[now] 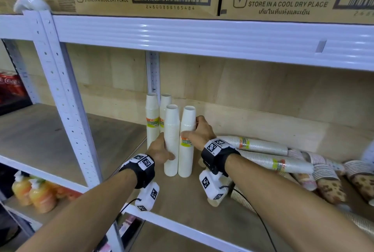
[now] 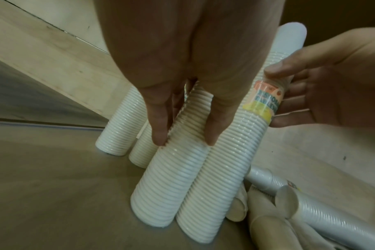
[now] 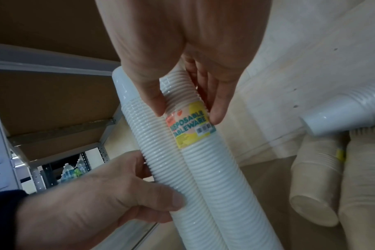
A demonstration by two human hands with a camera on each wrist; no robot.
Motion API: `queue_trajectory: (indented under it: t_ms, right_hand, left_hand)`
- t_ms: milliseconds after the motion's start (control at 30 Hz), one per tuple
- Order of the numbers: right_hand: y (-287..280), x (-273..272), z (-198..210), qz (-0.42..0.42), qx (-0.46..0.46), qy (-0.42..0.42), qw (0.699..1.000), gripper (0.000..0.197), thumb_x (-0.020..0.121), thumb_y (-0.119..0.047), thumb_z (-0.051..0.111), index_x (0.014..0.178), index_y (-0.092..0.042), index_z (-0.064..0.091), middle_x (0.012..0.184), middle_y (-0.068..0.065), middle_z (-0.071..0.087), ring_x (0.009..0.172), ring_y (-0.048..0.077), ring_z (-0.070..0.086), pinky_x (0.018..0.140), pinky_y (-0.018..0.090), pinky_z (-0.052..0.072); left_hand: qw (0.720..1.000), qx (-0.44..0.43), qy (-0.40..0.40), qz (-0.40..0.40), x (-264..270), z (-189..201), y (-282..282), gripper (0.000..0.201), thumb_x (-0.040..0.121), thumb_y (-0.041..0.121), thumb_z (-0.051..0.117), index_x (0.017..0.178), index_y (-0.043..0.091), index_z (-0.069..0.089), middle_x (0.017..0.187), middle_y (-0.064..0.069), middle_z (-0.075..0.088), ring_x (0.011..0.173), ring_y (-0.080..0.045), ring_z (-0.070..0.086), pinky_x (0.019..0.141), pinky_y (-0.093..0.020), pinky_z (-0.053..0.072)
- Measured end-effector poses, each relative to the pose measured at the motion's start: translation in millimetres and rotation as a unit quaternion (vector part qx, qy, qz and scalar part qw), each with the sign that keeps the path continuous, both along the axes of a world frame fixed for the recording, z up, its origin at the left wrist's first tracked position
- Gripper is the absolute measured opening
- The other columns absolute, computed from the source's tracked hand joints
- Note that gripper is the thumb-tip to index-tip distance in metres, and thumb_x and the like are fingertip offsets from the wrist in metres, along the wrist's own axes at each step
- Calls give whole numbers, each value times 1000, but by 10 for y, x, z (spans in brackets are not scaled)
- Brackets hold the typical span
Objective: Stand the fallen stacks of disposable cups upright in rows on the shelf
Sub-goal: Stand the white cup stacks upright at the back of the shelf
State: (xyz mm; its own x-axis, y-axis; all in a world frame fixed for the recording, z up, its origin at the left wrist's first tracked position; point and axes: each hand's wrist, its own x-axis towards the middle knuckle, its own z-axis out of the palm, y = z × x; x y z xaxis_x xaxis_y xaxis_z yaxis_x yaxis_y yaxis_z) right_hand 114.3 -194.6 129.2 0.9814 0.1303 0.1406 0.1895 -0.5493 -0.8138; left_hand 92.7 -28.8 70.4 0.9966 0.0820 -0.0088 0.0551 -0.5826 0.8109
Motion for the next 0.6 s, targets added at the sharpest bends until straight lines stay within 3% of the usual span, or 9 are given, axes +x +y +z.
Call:
queue_trajectory:
  t_ms: [200, 400, 533, 600]
  right_hand:
    - [3, 22, 156, 22, 1, -13, 1000, 48, 75, -36, 72, 114, -21, 48, 104, -5, 61, 94, 19, 63, 83, 39, 54]
    - [27, 72, 391, 18, 14, -90, 996, 38, 81, -30, 68, 117, -24, 57, 110, -1, 65, 99, 21, 62, 89, 38, 52]
    - [46, 117, 404, 19, -6, -103, 994, 23, 81, -26, 67, 103, -23, 63, 100, 0, 67, 94, 23, 63, 82, 34, 53]
    - [54, 122, 381, 12, -8, -104, 994, 23, 80, -27, 66, 103, -23, 63, 99, 0, 67, 92, 22, 63, 80, 31, 53]
  left_hand:
    - [1000, -11, -9, -14, -6, 51, 53, 75, 70, 16, 81, 133, 23, 42, 121, 4, 60, 115, -19, 57, 101, -47, 47]
    - [998, -27, -61, -1, 31, 522, 103, 69, 75, 18, 81, 131, 21, 40, 111, 4, 58, 104, -18, 58, 89, -36, 49]
    - [993, -42, -110, 5, 76, 841, 113, 68, 75, 16, 78, 133, 25, 43, 114, -1, 60, 104, -23, 61, 94, -42, 52]
    - [991, -43, -124, -2, 103, 975, 86, 58, 80, 8, 72, 131, 24, 49, 116, -3, 59, 105, -25, 60, 94, -36, 52]
